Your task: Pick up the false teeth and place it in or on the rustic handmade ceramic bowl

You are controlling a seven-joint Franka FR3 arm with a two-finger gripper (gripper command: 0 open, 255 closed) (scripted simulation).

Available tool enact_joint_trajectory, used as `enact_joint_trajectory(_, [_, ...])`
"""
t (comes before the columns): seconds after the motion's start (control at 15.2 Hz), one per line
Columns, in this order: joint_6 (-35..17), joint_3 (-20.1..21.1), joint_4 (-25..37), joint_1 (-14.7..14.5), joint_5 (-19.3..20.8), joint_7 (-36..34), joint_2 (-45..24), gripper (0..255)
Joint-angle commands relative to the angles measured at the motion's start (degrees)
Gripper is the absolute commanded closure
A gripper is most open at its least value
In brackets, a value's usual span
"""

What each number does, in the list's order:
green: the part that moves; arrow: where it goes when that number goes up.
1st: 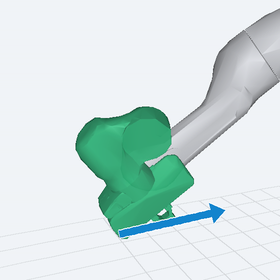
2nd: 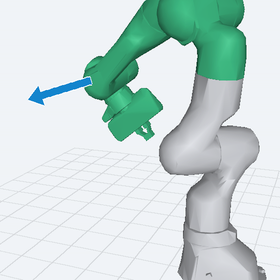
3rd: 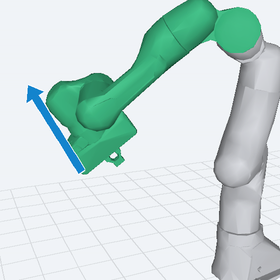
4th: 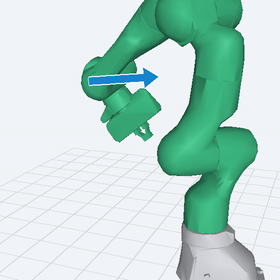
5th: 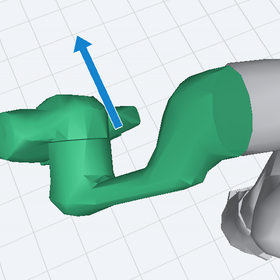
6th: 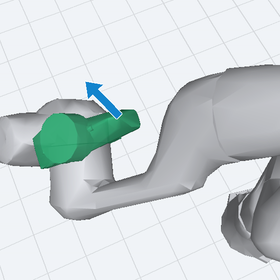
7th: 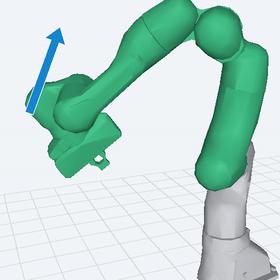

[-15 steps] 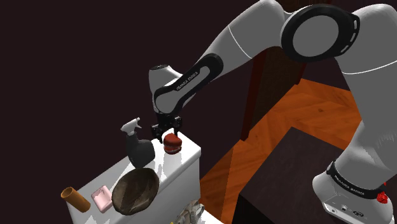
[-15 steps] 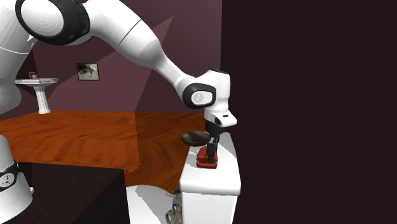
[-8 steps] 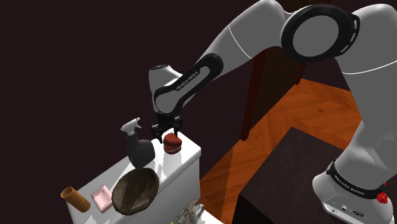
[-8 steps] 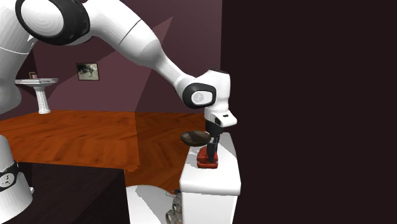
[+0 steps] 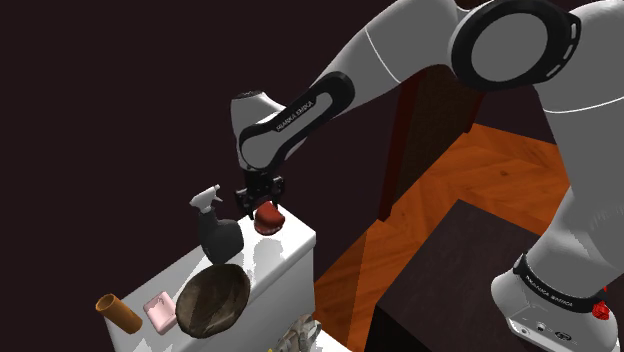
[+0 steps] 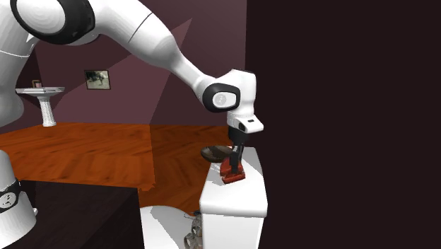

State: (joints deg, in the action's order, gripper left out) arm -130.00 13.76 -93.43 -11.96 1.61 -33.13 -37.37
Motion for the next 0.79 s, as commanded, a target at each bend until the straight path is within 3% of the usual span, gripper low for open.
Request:
enact_joint_trajectory(0.0, [1.11, 0.14, 0.08, 0.19, -0.18, 0.07, 1.02, 255])
enact_joint_trajectory(0.73, [7.29, 0.76, 1.82, 0.64, -0.98, -0.06, 5.54, 255])
